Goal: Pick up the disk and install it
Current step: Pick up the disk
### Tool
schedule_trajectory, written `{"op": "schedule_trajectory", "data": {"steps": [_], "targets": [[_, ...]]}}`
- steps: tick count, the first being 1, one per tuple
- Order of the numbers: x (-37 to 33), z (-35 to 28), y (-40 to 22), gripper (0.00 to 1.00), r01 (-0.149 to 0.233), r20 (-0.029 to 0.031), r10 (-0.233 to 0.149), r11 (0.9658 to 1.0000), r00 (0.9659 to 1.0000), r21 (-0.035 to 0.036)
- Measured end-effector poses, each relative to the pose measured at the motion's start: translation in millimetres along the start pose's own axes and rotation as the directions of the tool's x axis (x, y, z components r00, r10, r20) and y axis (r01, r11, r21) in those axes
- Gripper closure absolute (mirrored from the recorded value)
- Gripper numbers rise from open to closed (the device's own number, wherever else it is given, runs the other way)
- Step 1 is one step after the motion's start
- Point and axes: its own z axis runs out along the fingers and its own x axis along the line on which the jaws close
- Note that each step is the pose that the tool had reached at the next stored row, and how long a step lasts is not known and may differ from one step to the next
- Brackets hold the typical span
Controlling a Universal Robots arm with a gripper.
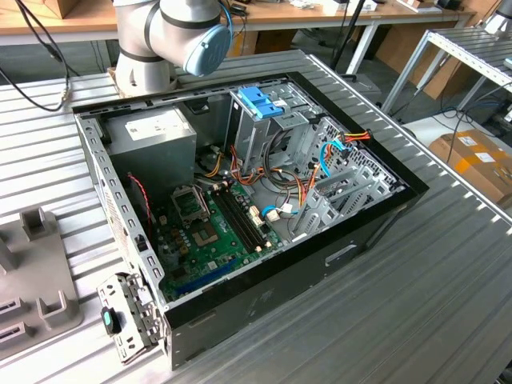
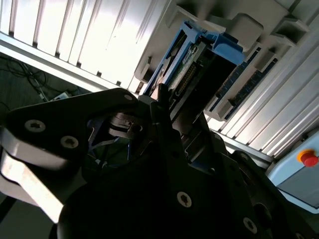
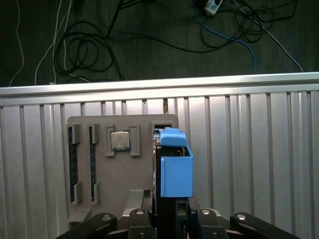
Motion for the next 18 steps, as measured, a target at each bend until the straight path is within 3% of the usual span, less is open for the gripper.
{"op": "schedule_trajectory", "data": {"steps": [7,18], "targets": [[0.2,-16.5,-0.1,0.65,0.0,0.0001,0.0,1.0,1.0,0.0001],[-1.5,-34.3,-0.2,0.65,0.0,0.0,0.0,1.0,1.0,0.0]]}}
